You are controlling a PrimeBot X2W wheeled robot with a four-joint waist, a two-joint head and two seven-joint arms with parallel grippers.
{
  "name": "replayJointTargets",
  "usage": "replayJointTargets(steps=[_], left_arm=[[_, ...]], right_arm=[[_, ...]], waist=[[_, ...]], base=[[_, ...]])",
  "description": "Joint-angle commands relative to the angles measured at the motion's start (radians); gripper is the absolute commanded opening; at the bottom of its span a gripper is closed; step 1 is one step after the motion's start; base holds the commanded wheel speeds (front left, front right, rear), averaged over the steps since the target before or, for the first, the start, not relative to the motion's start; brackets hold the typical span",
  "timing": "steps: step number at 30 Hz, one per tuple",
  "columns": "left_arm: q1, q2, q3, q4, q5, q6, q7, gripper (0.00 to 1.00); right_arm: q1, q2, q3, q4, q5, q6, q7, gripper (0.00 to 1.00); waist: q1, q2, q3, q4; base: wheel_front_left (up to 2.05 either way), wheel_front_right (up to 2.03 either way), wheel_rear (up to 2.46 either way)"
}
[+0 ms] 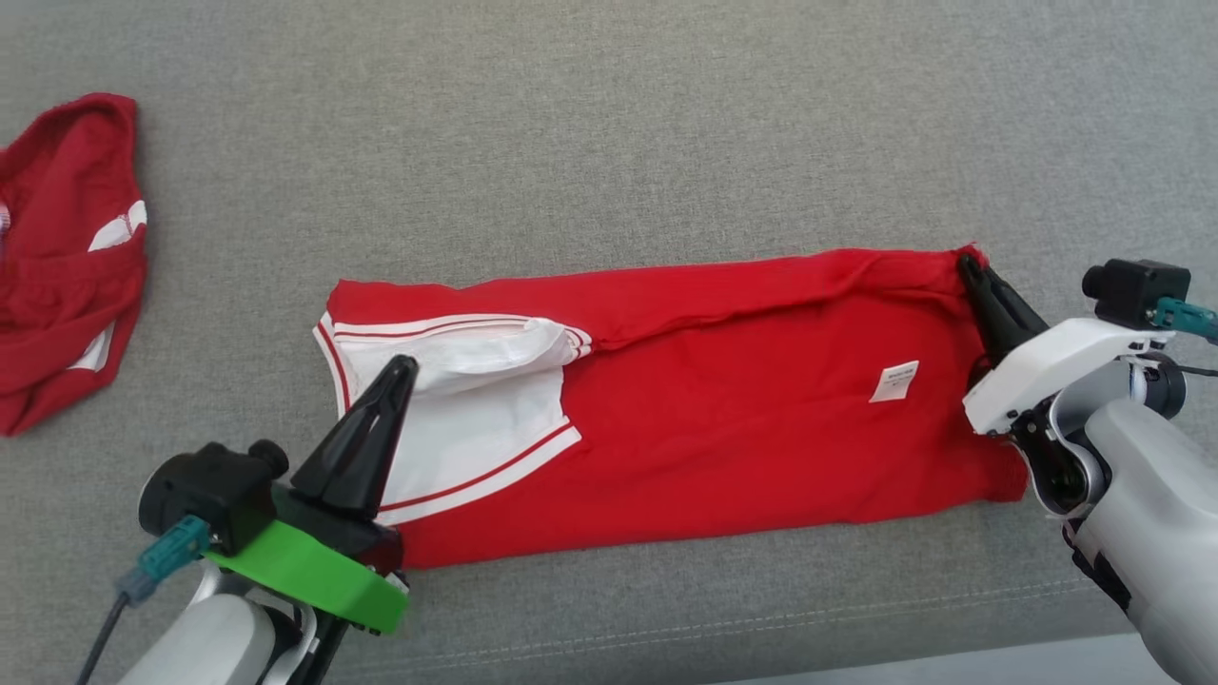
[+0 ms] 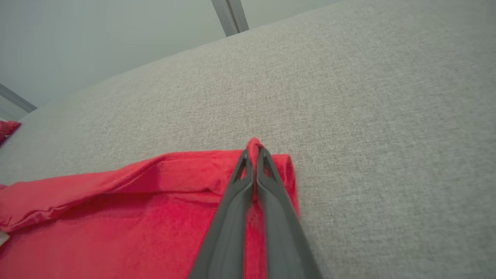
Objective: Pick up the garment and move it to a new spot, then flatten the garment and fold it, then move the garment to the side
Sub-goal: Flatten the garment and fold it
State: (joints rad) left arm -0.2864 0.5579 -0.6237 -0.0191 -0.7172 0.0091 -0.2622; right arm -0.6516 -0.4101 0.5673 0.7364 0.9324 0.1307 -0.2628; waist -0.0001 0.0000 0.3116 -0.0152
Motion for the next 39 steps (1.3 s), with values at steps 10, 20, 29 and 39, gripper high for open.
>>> replayJointTargets(steps=[10,20,29,39], left_arm=[[0.085,-0.102,0.039,0.132,0.097,-0.040,-0.002,0.00],[0.157,-0.210,0.135,0.231,0.136,-0.091,-0.002,0.00],[0.161,-0.281,0.179,0.351,0.179,-0.127,-0.002,0.00],[0.166,-0.337,0.271,0.372,0.272,-0.134,-0.002,1.00]], right_arm=[[0.108,-0.077,0.018,-0.108,0.068,0.000,-0.004,0.00],[0.177,-0.127,0.053,-0.164,0.088,0.000,-0.004,0.00],[0.171,-0.115,0.068,-0.118,0.062,0.000,-0.004,0.00],[0.183,-0.095,0.029,-0.136,0.057,0.000,-0.004,1.00]], waist=[[0.0001,0.0000,-0.045,0.031],[0.0001,0.0000,-0.068,0.031],[0.0001,0.0000,-0.082,0.035],[0.0001,0.0000,-0.100,0.035]], base=[[0.00,0.00,0.00],[0.00,0.00,0.00],[0.00,0.00,0.00],[0.00,0.00,0.00]])
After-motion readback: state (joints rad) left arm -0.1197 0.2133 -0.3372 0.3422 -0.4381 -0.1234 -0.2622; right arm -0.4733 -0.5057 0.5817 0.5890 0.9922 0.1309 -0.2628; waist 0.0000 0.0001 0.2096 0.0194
